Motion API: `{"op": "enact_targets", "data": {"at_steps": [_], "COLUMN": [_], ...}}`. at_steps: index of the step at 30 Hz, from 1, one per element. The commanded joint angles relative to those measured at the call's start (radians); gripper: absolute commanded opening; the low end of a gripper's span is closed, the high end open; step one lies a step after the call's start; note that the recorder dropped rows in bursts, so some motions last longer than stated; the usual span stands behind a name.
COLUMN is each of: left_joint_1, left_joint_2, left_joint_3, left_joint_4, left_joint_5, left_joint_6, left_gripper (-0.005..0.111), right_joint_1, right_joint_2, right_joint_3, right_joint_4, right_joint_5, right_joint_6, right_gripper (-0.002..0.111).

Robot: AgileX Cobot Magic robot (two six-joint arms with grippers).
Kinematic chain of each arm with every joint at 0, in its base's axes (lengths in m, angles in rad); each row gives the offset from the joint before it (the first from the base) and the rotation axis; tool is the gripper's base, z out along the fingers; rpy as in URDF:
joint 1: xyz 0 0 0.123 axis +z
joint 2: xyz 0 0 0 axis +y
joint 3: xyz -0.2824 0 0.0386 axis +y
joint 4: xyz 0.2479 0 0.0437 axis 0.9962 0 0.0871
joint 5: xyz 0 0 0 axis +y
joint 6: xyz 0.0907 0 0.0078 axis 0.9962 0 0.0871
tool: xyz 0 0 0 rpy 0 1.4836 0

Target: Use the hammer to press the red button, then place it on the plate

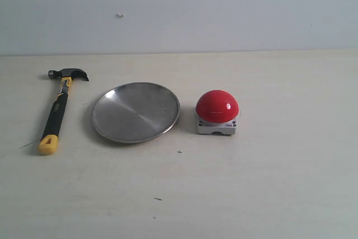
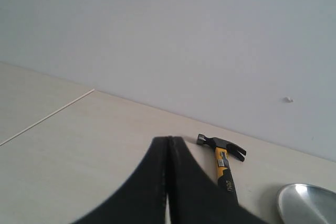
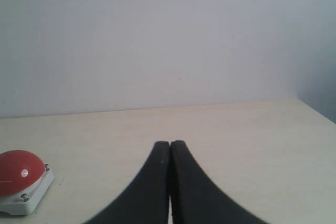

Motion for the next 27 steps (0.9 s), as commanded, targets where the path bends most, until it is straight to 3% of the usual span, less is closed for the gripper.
{"op": "enact_targets", "data": {"at_steps": [1,24,27], "left_joint_1": [-0.004,-0.004,-0.004], "left_joint_2": [-0.006,-0.006,-0.006], "left_joint_3": [-0.001,-0.001,-0.001], "left_joint_4": [0.004,0.004,0.004], "left_joint_5": [-0.006,-0.006,-0.106], "left_joint_6": [0.002,0.002,0.002], "left_gripper": [0.0,0.0,0.0], "right_joint_1": [-0.008,-0.008,-0.008], "right_joint_2": [-0.007,-0.007,-0.007], "right_joint_3": [0.005,0.005,0.005], "right_joint_4": [0.005,0.005,0.005], "right_joint_5": [-0.009,-0.009,-0.009], "right_joint_6": [-0.006,-0.006,-0.006], "right_gripper": [0.0,0.0,0.0]}}
